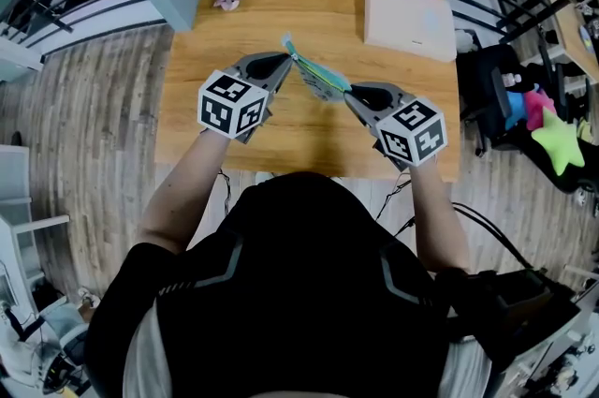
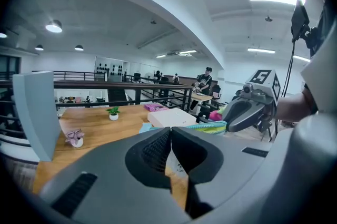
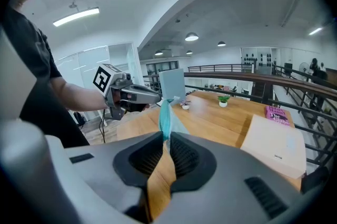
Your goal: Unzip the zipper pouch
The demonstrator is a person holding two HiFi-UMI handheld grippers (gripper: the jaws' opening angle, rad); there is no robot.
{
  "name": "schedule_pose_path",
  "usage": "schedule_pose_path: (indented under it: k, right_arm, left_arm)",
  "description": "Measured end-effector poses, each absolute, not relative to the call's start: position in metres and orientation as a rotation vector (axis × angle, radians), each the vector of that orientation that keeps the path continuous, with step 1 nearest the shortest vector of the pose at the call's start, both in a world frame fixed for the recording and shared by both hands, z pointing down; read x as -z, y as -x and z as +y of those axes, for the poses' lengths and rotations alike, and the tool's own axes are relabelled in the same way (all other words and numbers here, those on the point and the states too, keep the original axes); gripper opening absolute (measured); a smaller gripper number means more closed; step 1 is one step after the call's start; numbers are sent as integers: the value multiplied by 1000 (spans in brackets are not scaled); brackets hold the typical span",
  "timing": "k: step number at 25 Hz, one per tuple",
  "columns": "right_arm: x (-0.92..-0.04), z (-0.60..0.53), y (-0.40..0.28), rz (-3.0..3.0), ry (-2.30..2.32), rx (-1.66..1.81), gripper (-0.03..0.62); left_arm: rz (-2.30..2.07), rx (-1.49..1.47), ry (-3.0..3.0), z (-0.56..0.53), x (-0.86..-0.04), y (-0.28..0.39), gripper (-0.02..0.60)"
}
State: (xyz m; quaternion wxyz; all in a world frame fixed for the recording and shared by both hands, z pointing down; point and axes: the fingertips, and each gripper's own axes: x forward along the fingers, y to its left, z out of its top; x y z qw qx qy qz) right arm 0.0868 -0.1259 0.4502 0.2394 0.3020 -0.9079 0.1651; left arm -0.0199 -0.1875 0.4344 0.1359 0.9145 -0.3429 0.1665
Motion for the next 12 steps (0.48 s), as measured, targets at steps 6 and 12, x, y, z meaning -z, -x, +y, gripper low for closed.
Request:
schedule_pose_path:
  k: [6, 12]
  right_arm:
    - [-452, -130, -86, -2472, -836, -467, 51]
    - [-452, -136, -85, -2470, -843, -480, 52]
  left_arm:
    - [-1082, -474, -2596, -205, -433, 49, 32]
    - [-1107, -462, -2577, -212, -434, 62, 32]
